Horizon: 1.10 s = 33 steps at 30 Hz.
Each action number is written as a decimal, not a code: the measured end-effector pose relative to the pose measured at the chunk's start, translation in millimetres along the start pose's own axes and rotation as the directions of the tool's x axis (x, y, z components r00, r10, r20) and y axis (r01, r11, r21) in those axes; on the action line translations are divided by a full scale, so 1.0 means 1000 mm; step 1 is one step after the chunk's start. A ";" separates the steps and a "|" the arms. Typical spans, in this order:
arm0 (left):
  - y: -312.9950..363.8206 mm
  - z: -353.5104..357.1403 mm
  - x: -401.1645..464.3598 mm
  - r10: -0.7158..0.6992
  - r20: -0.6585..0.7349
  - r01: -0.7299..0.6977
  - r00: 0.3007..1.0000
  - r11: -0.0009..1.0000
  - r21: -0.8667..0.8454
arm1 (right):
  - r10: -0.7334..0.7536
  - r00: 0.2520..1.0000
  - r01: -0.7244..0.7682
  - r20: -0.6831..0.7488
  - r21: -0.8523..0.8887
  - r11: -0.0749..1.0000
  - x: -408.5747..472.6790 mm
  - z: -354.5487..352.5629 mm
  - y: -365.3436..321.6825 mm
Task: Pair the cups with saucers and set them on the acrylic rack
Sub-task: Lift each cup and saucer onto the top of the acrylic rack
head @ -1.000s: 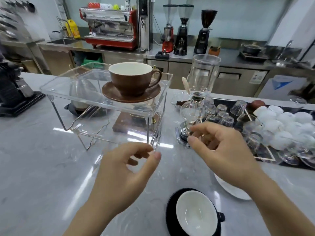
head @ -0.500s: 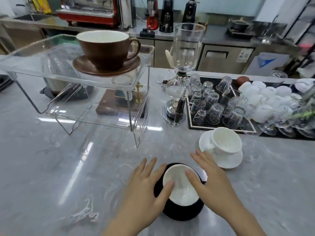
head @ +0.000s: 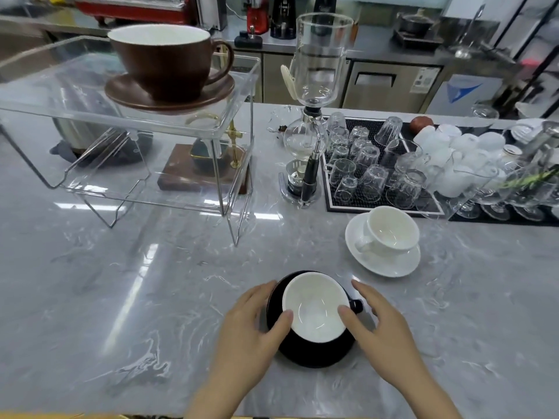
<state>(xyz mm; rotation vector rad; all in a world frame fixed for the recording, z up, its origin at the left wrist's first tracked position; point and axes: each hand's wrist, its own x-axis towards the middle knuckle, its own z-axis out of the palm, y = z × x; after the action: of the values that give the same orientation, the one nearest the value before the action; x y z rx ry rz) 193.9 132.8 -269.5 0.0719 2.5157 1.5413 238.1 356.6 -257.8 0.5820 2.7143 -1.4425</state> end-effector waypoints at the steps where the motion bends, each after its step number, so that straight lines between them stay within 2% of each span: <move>1: 0.001 0.000 0.001 -0.047 -0.010 0.046 0.999 0.997 -0.058 | 0.021 1.000 -0.020 -0.011 0.025 0.999 0.000 0.000 0.002; 5: 0.000 -0.001 0.009 -0.182 0.010 0.181 0.983 0.968 -0.174 | 0.118 0.992 -0.114 -0.040 0.095 0.989 0.000 0.004 0.005; 11: -0.002 -0.005 0.018 -0.302 0.101 0.318 0.948 0.906 -0.279 | 0.219 0.974 -0.204 -0.058 0.198 0.959 0.002 0.006 0.005; 17: -0.004 -0.006 0.023 -0.348 0.208 0.400 0.914 0.854 -0.332 | 0.313 0.946 -0.324 0.090 0.329 0.887 0.007 0.002 0.006; 22: -0.004 -0.010 0.026 -0.371 0.257 0.443 0.892 0.830 -0.339 | 0.317 0.916 -0.395 0.247 0.408 0.823 0.010 -0.007 0.002; 33: -0.001 -0.007 0.030 -0.390 0.271 0.472 0.880 0.785 -0.401 | 0.324 0.913 -0.402 0.248 0.412 0.818 0.019 -0.006 0.007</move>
<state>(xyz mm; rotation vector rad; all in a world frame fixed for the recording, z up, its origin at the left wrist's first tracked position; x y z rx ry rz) 163.5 130.8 -271.1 -0.3971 1.7997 1.7732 224.2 370.7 -263.7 0.8907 1.9831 -1.9104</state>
